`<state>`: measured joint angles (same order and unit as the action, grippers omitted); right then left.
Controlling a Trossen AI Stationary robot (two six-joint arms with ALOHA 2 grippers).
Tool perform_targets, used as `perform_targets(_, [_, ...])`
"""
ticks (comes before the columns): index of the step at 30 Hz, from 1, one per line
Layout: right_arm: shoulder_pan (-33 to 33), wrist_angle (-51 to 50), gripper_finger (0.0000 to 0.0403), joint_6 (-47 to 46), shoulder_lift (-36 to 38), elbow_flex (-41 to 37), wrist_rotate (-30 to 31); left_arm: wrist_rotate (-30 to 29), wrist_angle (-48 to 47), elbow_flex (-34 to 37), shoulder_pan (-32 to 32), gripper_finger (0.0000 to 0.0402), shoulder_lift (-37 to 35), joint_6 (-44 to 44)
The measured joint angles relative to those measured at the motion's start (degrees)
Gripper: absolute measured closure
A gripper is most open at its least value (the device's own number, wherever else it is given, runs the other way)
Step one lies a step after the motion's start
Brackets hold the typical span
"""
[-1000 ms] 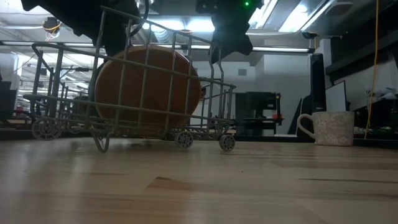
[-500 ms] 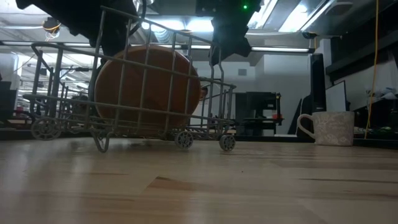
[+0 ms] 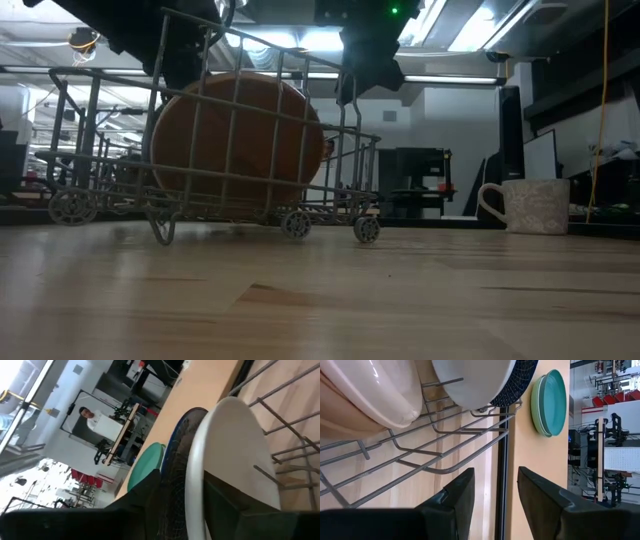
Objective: Sort dishes
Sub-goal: Put the white plate in the dish rack, then return to Home Position
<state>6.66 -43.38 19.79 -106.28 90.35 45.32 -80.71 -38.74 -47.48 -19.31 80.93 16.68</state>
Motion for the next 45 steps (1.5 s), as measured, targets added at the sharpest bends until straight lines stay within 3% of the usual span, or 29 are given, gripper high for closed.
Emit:
perform_targets(11, [0.0,0.02,0.0249,0.04,0.0,0.0,-0.93,8.52,0.6,-3.22,-4.84,0.0277,0.06,-0.1])
perform_targets(22, [0.0,-0.08,0.0249,2.73,0.0,0.0,-1.42,7.77,0.74,-3.8,-9.61,0.0276,-0.03,0.52])
perform_targets(31, [0.02,-0.92,0.0249,6.45,1.31,0.78,1.22,4.86,0.08,-11.27,-11.99,0.0276,-1.59,-4.95])
perform_targets(40, [0.09,-12.6,0.0249,7.65,11.47,9.96,3.16,3.82,-0.45,-17.07,-14.15,0.0276,-17.95,-14.2])
perform_targets(45, [0.13,-22.8,0.0249,0.66,20.76,9.51,3.15,5.97,-8.83,-17.3,-18.14,0.0276,-32.07,-9.46])
